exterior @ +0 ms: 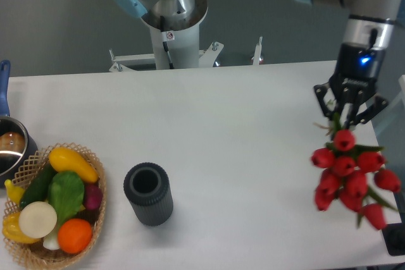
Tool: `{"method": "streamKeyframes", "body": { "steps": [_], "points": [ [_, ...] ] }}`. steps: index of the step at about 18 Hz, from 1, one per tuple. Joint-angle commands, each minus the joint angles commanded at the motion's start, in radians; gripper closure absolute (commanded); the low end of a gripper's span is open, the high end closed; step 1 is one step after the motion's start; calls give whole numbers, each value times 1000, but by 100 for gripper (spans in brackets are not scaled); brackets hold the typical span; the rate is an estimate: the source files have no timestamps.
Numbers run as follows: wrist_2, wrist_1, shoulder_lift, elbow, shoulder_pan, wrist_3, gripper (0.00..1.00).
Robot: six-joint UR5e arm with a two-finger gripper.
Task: Insert the flowers into the vase
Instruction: 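Carry the red tulip bunch in the gripper toward the black vase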
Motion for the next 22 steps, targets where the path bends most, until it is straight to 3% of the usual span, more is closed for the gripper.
{"method": "streamKeyframes", "body": {
  "steps": [12,18,22],
  "points": [
    [-373,5,5,-29,-126,6,90],
    [-421,5,12,-89,-157,142,90],
    [-497,5,15,-118,-154,161,90]
  ]
}}
